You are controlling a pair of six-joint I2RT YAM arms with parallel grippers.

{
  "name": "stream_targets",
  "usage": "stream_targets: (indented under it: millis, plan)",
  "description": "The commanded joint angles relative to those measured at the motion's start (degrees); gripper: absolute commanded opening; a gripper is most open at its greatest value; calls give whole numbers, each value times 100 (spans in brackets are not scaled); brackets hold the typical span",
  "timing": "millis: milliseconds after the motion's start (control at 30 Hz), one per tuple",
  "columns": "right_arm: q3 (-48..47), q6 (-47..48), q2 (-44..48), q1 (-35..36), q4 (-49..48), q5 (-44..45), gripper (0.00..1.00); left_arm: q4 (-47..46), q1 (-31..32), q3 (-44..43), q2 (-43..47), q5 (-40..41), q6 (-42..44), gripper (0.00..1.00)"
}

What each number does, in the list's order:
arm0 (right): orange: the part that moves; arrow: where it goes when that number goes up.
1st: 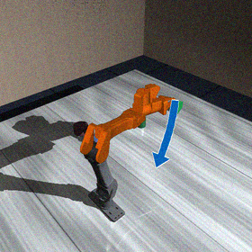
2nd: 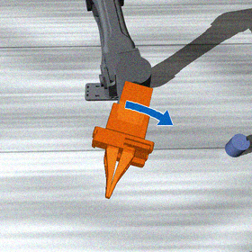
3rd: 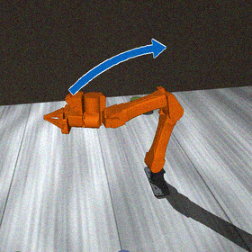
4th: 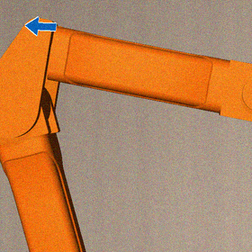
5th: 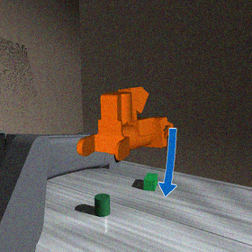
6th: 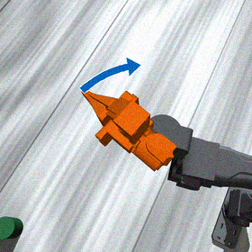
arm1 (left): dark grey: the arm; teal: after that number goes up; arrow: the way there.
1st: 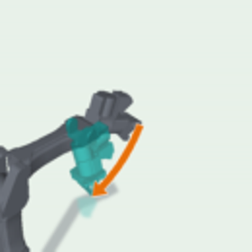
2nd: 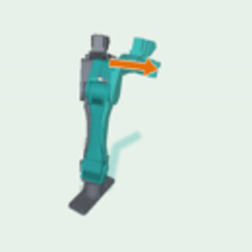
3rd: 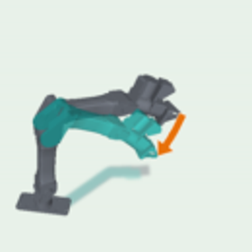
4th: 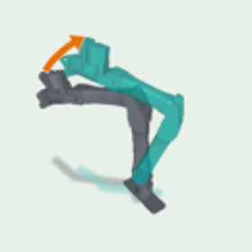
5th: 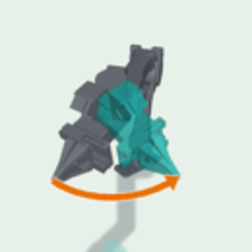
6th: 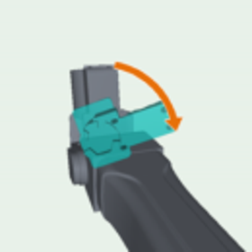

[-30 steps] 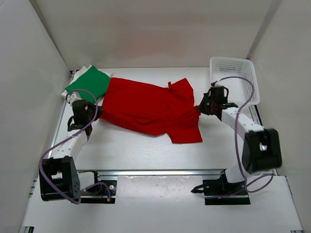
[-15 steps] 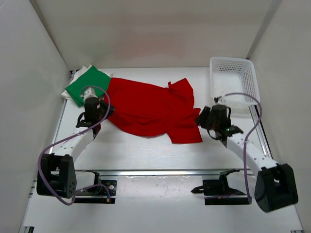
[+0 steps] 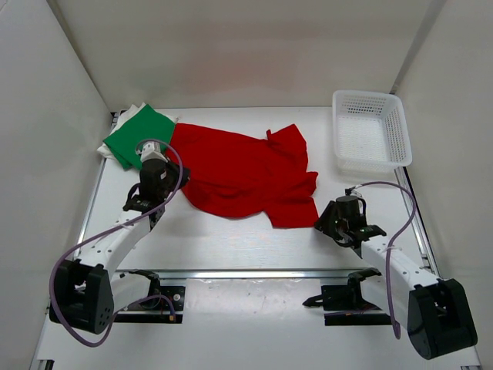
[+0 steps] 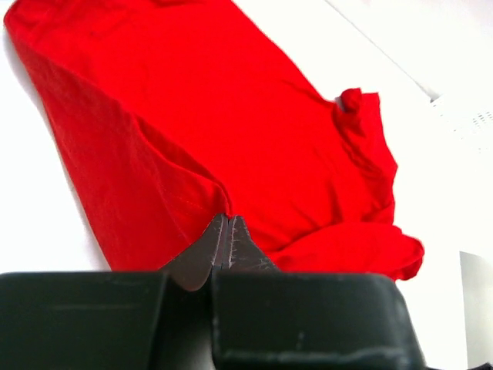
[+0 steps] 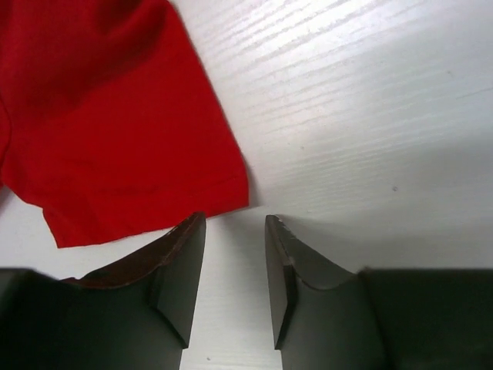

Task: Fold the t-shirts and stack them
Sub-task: Flatten out the tshirt

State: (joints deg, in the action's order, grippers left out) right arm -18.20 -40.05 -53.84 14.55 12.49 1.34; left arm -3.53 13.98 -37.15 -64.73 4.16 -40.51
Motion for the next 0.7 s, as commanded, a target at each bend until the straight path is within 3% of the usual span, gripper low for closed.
stream_targets:
  millis: [0,433,600,667]
  plan:
    - [27,-109,-161,-56,-440,-99,35,-86,-36,181,215,50,52,0]
    - [158,50,-679,-312,-740,-354,26,-157,-132,234,75,23,-9,0]
    - [88,85,-759,-321,-810,-468,17,-183,-141,252,22,14,-27,0]
    - [53,112,-777,-312,-888,-512,9,-174,-150,225,22,23,-10,0]
